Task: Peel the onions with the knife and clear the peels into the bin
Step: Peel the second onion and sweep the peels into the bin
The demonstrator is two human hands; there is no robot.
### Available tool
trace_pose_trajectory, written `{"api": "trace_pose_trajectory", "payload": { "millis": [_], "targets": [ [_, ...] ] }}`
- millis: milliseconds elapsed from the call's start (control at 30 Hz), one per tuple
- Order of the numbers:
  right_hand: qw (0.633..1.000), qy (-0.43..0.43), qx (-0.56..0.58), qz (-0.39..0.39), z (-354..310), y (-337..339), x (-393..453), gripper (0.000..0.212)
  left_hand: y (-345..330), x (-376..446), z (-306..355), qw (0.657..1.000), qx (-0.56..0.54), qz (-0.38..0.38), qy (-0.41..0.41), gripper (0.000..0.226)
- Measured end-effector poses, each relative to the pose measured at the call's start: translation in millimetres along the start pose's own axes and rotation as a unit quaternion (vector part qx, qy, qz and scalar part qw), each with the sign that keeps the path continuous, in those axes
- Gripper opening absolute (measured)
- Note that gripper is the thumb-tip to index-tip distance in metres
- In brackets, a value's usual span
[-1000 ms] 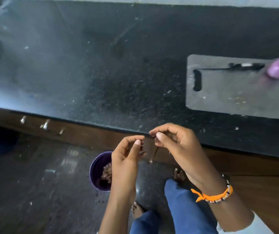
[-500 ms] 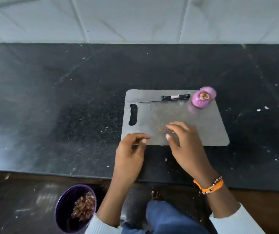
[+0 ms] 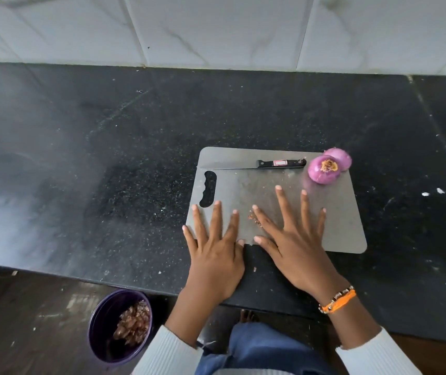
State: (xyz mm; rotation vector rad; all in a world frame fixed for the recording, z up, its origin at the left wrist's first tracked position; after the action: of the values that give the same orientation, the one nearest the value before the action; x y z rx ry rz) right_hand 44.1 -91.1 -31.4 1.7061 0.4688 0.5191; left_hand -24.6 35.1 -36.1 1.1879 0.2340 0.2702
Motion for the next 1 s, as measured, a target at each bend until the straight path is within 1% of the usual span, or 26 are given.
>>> {"api": "trace_pose_trajectory", "payload": {
  "millis": [67, 133, 233, 333, 400, 433, 500, 533, 600, 633, 700, 767, 833, 867, 933, 1000],
  "targets": [
    [0.999, -0.030, -0.022, 0.014, 5, 1, -9, 0.068, 0, -2, 5, 1.000, -0.005, -0.005, -0.023, 0.079],
    [0.997, -0.053, -0.046, 0.022, 7, -2, -19, 0.071, -2, -2, 6, 1.000, -0.004, -0.004, -0.026, 0.079],
    [0.997, -0.040, -0.052, 0.028, -4, -9, -23, 0.075, -3, 1, 3, 1.000, -0.008, 0.002, -0.014, 0.083],
    [0.999, -0.001, -0.040, 0.026, -20, -11, -9, 0.074, 0, 4, 3, 1.000, -0.015, 0.017, -0.014, 0.086],
    [0.999, -0.002, 0.004, 0.039, -21, -9, -3, 0.069, 5, 4, 3, 0.998, -0.040, 0.045, -0.009, 0.086],
    [0.998, -0.017, 0.048, 0.046, -19, -5, -1, 0.063, 8, 3, 2, 0.996, -0.058, 0.068, -0.004, 0.085],
    [0.986, -0.032, 0.139, 0.088, -13, 6, 2, 0.043, 16, 1, -1, 0.990, -0.089, 0.112, 0.006, 0.077],
    [0.980, -0.023, 0.166, 0.103, -11, 10, 4, 0.041, 19, 0, -3, 0.987, -0.098, 0.126, 0.013, 0.072],
    [0.981, 0.011, 0.177, 0.082, -12, 15, 9, 0.052, 23, 0, -7, 0.983, -0.109, 0.145, 0.028, 0.068],
    [0.983, 0.040, 0.163, 0.069, -16, 18, 11, 0.056, 25, 0, -8, 0.981, -0.113, 0.154, 0.034, 0.068],
    [0.987, 0.094, 0.126, 0.033, -23, 18, 13, 0.056, 26, 0, -10, 0.979, -0.116, 0.160, 0.044, 0.066],
    [0.987, 0.136, 0.090, 0.001, -27, 18, 17, 0.042, 26, -1, -9, 0.979, -0.121, 0.159, 0.046, 0.064],
    [0.982, 0.180, 0.062, -0.006, -28, 19, 26, 0.018, 26, -1, -7, 0.976, -0.131, 0.164, 0.049, 0.068],
    [0.981, 0.185, 0.058, -0.014, -27, 19, 32, 0.010, 27, -1, -6, 0.975, -0.136, 0.166, 0.053, 0.071],
    [0.981, 0.179, 0.060, -0.049, -25, 18, 45, 0.008, 29, -1, -3, 0.973, -0.146, 0.168, 0.051, 0.075],
    [0.977, 0.195, 0.038, -0.074, -29, 17, 54, 0.009, 31, -1, -1, 0.972, -0.157, 0.168, 0.050, 0.075]
  ]
}}
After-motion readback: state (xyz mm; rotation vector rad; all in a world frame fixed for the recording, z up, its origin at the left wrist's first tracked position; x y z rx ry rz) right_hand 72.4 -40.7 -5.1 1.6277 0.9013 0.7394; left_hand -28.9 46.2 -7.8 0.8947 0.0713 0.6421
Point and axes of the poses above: each hand's wrist, its own x-axis towards the middle knuckle, its own y-axis out of the back of the hand, z = x × y, the point moved 5 cm from there along x, towards the middle knuckle, and after that the axes turned 9 degrees about z, right-handed, at the moved point
